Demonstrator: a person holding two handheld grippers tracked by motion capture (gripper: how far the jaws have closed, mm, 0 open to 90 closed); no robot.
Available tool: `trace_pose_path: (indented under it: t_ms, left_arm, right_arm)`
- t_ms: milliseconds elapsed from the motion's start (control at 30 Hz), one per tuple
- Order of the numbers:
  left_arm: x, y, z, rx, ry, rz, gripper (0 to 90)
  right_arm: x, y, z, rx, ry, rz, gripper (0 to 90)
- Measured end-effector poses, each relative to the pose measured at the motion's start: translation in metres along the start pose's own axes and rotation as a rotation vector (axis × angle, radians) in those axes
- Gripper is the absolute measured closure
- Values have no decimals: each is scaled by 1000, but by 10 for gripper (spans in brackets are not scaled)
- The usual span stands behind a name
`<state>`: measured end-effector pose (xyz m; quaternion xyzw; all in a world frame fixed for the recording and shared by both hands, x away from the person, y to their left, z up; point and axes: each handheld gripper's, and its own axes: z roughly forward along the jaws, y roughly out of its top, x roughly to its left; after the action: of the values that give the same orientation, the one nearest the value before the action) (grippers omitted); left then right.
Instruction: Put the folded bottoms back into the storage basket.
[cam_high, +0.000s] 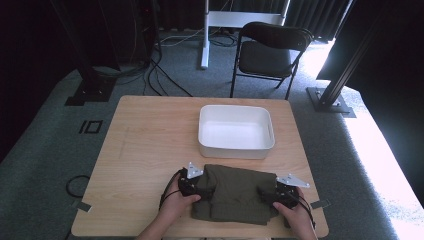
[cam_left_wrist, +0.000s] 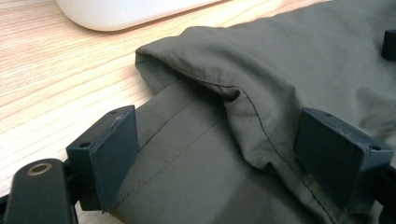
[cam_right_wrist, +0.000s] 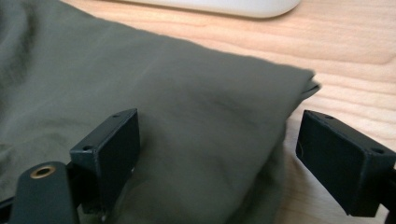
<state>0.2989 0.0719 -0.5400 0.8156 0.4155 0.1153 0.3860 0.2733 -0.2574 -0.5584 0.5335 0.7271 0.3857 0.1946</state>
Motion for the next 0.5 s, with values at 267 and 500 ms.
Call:
trace_pose_path:
  t_ms: [267, 500]
  left_arm:
    - [-2, -8, 8, 10, 18, 18, 153]
    - [-7, -10, 13, -14, 42, 42, 155]
  right_arm:
    - [1, -1, 2, 16, 17, 10, 133]
    - [4, -1, 3, 34, 17, -43, 138]
